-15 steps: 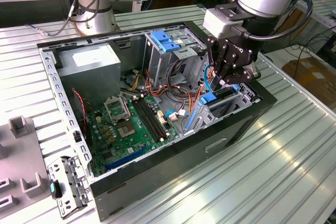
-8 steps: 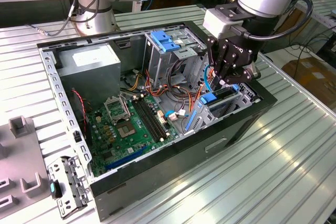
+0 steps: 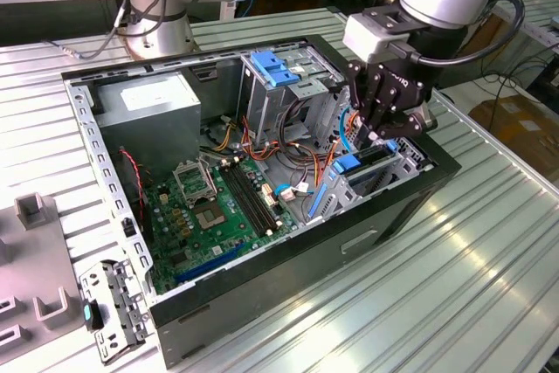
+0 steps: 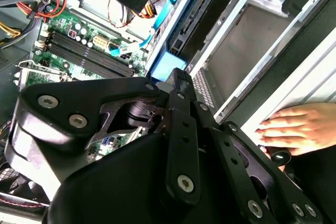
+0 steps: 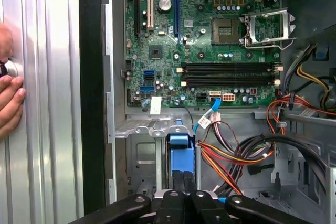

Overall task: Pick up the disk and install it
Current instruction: 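Insert the first disk wire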

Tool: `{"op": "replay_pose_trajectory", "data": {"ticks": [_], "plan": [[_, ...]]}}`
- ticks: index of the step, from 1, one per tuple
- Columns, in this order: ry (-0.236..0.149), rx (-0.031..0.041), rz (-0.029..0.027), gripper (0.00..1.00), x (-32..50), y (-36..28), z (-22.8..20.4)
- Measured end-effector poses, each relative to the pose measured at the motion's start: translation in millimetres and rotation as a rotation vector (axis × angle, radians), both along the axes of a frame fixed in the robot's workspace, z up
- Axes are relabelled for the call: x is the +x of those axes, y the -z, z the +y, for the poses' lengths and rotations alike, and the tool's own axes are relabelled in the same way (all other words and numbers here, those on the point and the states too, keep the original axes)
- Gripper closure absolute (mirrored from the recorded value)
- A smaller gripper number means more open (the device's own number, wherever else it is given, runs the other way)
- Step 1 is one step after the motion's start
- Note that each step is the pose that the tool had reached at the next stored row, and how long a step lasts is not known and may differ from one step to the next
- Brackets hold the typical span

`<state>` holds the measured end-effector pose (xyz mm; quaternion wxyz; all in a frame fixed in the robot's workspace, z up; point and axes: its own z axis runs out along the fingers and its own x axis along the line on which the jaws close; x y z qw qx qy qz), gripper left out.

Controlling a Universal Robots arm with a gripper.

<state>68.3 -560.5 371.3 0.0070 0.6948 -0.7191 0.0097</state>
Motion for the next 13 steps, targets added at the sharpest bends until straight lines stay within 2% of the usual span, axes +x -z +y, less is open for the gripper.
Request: {"op": "replay_pose_trajectory", "data": {"ticks": [2,4,6,7,13], "plan": [[-0.009,-0.0001,0.0001,0.89,7.7,0.0,0.4],[-0.033,0.0,0.0001,0.89,8.7,0.0,0.4],[-0.107,-0.0001,0.0001,0.89,9.4,0.0,0.4],[-0.118,0.0,0.0001,0.89,9.8,0.0,0.4],[-0.128,-0.0001,0.0001,0.89,14.1,0.0,0.3]]}}
